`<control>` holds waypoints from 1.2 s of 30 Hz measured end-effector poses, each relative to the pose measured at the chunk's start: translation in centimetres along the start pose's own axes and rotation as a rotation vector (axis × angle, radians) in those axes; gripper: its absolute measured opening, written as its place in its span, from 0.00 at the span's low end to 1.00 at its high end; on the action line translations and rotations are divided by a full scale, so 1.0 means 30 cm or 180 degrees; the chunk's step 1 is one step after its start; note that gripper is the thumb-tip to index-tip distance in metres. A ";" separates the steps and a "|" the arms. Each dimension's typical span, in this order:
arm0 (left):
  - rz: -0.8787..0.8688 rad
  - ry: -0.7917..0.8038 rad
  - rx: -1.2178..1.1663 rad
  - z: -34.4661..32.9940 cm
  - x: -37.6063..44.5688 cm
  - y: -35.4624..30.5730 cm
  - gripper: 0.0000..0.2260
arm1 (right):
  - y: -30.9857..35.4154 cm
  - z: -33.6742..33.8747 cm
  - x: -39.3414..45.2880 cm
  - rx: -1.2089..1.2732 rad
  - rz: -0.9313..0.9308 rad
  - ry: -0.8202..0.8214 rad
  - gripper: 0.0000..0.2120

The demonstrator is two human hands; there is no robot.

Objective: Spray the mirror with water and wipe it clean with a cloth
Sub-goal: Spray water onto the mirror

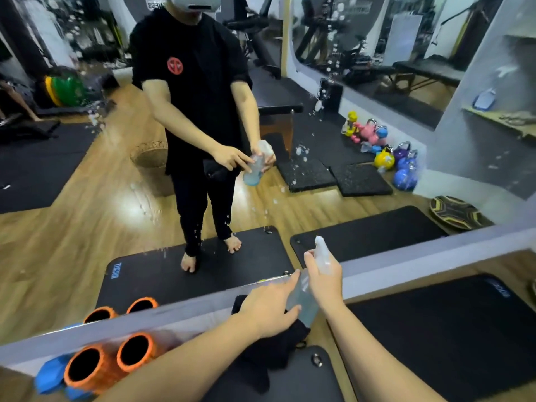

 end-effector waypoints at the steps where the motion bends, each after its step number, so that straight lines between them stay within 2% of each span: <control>1: 0.0012 0.0028 0.0002 -0.007 0.007 -0.011 0.36 | -0.008 0.011 0.001 0.0012 -0.0031 -0.0063 0.04; 5: -0.0047 0.0029 0.0040 -0.002 0.036 -0.036 0.36 | -0.032 0.035 0.007 -0.0085 -0.0156 -0.0257 0.10; 10: -0.0198 0.0063 0.0150 0.020 0.089 -0.044 0.35 | -0.047 0.061 0.030 0.0055 -0.0211 -0.0575 0.05; 17: -0.0513 0.0217 0.0280 0.052 0.222 -0.025 0.34 | -0.086 0.077 0.111 0.0276 -0.0717 -0.1194 0.10; 21: -0.0645 0.0253 0.0363 0.080 0.284 -0.008 0.34 | -0.077 0.079 0.159 0.0242 -0.0780 -0.1221 0.08; 25: -0.0744 0.0233 0.0489 0.094 0.347 0.026 0.35 | -0.075 0.082 0.182 0.0170 -0.0876 -0.1219 0.15; 30: -0.0819 0.0076 0.0393 0.111 0.389 0.033 0.34 | -0.063 0.056 0.196 0.0179 -0.0652 -0.1158 0.09; 36: -0.0907 0.0178 0.0474 0.126 0.435 0.012 0.39 | -0.055 0.073 0.216 0.0145 -0.0405 -0.0989 0.09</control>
Point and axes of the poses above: each hand's wrist, its own x-axis towards the middle knuckle, its own z-axis out of the back of the hand, y = z × x, the point moved 4 cm from there along x, towards the middle knuckle, and after that the axes turned 9 degrees about y, right-handed, at the moved point
